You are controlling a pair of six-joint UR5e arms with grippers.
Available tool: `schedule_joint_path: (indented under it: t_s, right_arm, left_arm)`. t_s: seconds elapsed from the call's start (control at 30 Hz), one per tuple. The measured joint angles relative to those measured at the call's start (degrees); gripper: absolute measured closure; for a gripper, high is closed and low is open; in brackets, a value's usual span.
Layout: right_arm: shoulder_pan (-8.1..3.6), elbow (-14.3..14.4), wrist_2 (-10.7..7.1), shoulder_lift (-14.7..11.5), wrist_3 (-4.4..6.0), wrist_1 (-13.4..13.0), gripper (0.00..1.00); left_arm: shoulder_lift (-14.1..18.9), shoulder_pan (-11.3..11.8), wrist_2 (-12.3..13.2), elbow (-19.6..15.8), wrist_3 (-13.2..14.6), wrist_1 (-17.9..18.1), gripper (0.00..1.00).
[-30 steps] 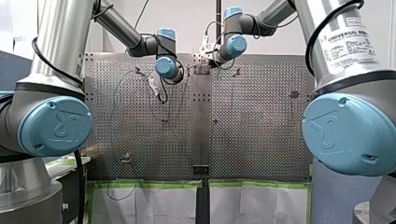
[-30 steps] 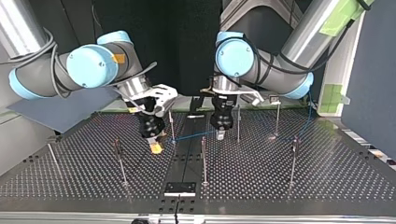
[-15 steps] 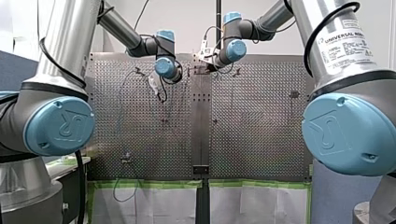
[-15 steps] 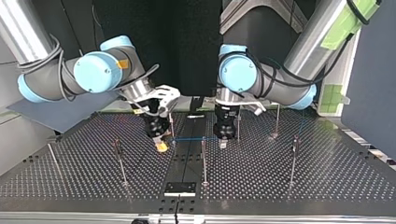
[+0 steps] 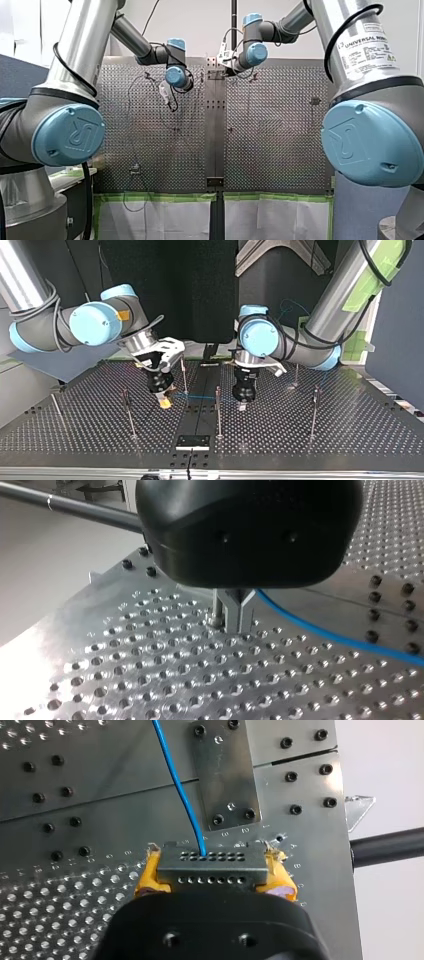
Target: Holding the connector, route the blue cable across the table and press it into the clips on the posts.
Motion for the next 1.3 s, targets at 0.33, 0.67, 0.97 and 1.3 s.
schedule_joint_path:
  t_s: [0.33, 0.67, 0.97, 1.3]
  right_arm:
    - [-2.15, -1.65, -1.16, 1.93, 0.1, -0.2, 1.0]
    - [-4.34, -2.12, -1.94, 2.88, 0.13, -0.45, 1.0]
    - [-4.64, -2.1, -2.54, 2.9, -0.07, -0.38, 1.0]
    - [-4.61, -2.12, -2.58, 2.91, -0.05, -0.22, 1.0]
  left_arm:
    - [-0.71, 2.28, 1.9, 2.44, -0.47, 0.38, 1.0]
    - [-0.7, 2.18, 2.09, 2.48, -0.09, -0.89, 0.73]
    - [-0.69, 1.47, 1.95, 2.45, 0.95, -3.45, 0.0]
    - [0.74, 0.6, -0.06, 1.93, 2.54, -8.3, 0.0]
